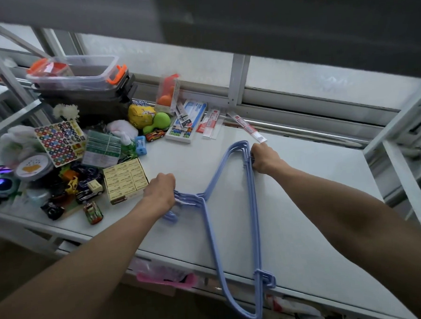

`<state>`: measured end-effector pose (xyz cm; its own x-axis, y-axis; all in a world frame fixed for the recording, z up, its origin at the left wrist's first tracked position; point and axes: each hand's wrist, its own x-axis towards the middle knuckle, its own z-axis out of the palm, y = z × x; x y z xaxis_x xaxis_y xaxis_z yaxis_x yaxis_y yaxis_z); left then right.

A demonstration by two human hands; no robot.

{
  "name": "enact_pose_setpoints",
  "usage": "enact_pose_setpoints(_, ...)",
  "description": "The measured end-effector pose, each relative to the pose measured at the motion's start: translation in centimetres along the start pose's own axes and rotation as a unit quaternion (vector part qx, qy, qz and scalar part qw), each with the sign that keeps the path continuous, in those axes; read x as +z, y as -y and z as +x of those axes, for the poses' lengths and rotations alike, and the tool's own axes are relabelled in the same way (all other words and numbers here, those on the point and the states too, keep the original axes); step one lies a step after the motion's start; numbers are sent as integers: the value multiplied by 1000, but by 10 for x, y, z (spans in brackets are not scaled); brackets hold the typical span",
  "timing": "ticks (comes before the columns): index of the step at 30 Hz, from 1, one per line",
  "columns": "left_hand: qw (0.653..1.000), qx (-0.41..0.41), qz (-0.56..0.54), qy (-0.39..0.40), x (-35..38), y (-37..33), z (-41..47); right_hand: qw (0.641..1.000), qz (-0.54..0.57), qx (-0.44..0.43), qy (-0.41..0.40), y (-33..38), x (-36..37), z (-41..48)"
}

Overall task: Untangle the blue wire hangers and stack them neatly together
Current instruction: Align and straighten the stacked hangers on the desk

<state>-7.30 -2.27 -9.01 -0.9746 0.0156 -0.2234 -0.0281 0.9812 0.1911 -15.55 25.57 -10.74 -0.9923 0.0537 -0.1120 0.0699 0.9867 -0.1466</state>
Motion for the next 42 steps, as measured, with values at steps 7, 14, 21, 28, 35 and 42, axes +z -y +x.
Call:
enact_pose_setpoints(7,1000,11,14,0,0,-6,2,998,52,3,-31,-7,-1,-1)
enact_pose_setpoints(14,999,41,-22,6,1,0,-2,999,17,-32,-12,-8,-6,-4)
enact_pose_setpoints(21,997,69,14,-20,4,-2,-4,1000,25,-15,-11,-8,-6,-4)
enact_pose_setpoints(28,996,76,39,-30,10,-6,-2,999,37,22,14,-4,-17,-13)
enact_pose_setpoints(35,999,39,19,-15,8,-4,-6,990,65,124,-31,22,-34,-48)
enact_pose_setpoints(42,996,35,81,34,-4,-18,-15,981,82,137,107,50,-24,-101)
